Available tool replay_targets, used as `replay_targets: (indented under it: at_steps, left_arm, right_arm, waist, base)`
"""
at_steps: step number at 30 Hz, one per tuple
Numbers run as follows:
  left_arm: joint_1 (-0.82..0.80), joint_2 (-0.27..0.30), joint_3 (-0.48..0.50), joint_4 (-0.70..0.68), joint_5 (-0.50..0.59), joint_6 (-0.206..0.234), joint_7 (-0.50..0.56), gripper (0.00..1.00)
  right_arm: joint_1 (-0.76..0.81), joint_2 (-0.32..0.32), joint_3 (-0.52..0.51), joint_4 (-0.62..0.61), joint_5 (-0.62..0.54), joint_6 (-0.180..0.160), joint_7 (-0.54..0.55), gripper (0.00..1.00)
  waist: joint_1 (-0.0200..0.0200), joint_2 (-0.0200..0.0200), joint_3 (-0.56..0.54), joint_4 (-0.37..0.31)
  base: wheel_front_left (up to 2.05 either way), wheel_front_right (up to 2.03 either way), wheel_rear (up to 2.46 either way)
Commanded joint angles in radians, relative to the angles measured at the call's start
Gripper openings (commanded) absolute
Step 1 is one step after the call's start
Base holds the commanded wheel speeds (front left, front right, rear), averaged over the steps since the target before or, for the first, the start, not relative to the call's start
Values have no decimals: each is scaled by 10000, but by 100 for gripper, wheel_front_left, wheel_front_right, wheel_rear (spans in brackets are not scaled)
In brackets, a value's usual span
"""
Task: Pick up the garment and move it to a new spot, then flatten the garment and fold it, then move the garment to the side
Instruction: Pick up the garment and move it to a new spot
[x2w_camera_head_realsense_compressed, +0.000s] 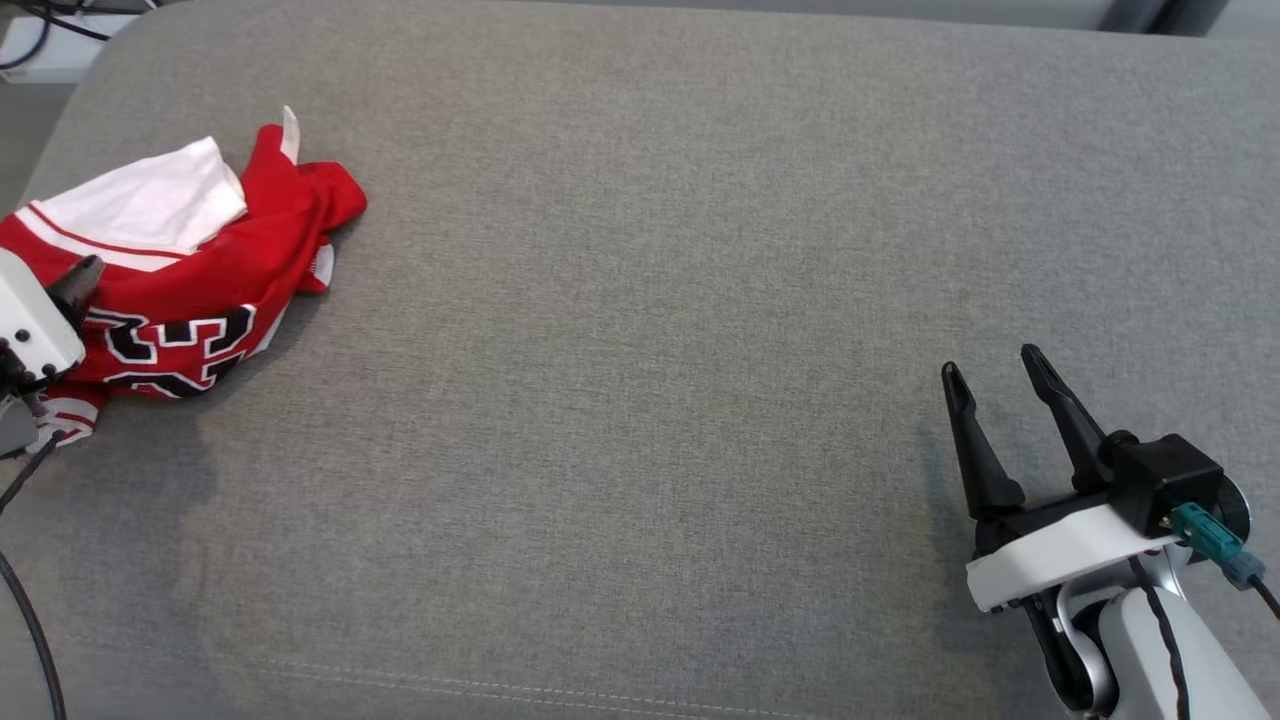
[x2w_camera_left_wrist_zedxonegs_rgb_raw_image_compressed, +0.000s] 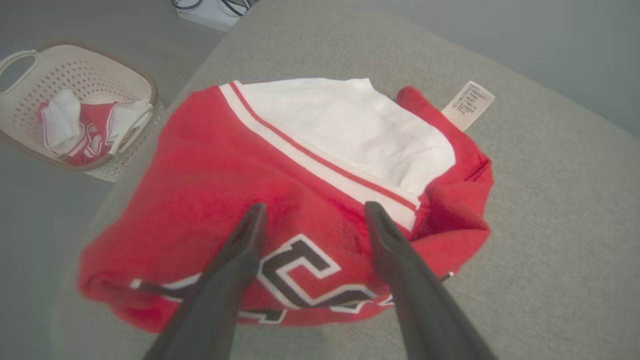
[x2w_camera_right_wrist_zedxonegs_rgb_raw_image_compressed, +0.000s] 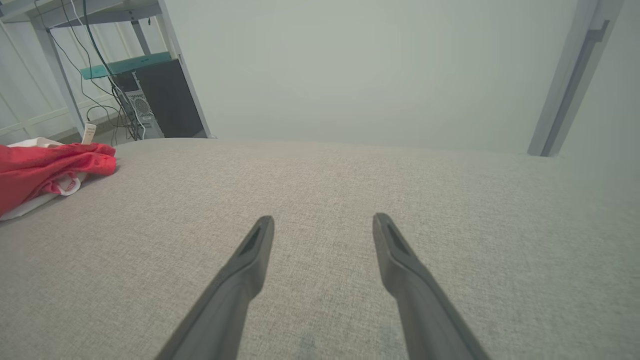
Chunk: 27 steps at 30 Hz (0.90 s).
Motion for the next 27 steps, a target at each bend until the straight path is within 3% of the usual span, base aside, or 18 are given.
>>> replay_targets:
  at_steps: [1, 5, 6, 7, 8, 16, 27]
  left_arm:
    - [-367, 686, 373, 34, -79, -44, 104, 100]
    - [-305, 621, 296, 513, -180, -16, 518, 100]
    - [-305, 616, 297, 600, -216, -29, 590, 67]
    - [-289, 630, 231, 678, -186, -42, 692, 23]
    - [-281, 622, 197, 750, -207, -62, 830, 0]
    - [-484, 828, -146, 274, 325, 6, 214, 0]
    - [-1424, 964, -474, -1146, 1306, -57, -2097, 0]
  right_arm:
    - [-246, -17, 262, -193, 62, 14, -56, 100]
    - [-348, -33, 279, -126, 119, 14, -74, 100]
    - [-365, -29, 283, -115, 130, 14, -77, 100]
    - [-380, -27, 290, -105, 139, 14, -81, 100]
    - [-387, -22, 300, -100, 167, 14, -85, 100]
    - [-297, -43, 195, -48, 368, 14, -112, 100]
    - [-121, -13, -245, -171, 421, 14, -131, 100]
  waist:
    - [0, 0, 287, -253]
    - [0, 0, 329, -252]
    - [0, 0, 326, -249]
    - [0, 0, 311, -244]
    - [0, 0, 295, -235]
    - [0, 0, 94, -59]
    - [0, 0, -249, 181]
  base:
    - [0, 0, 0]
    - [0, 0, 0]
    - [0, 0, 0]
    - [0, 0, 0]
    - [0, 0, 0]
    - [0, 0, 0]
    - [0, 0, 0]
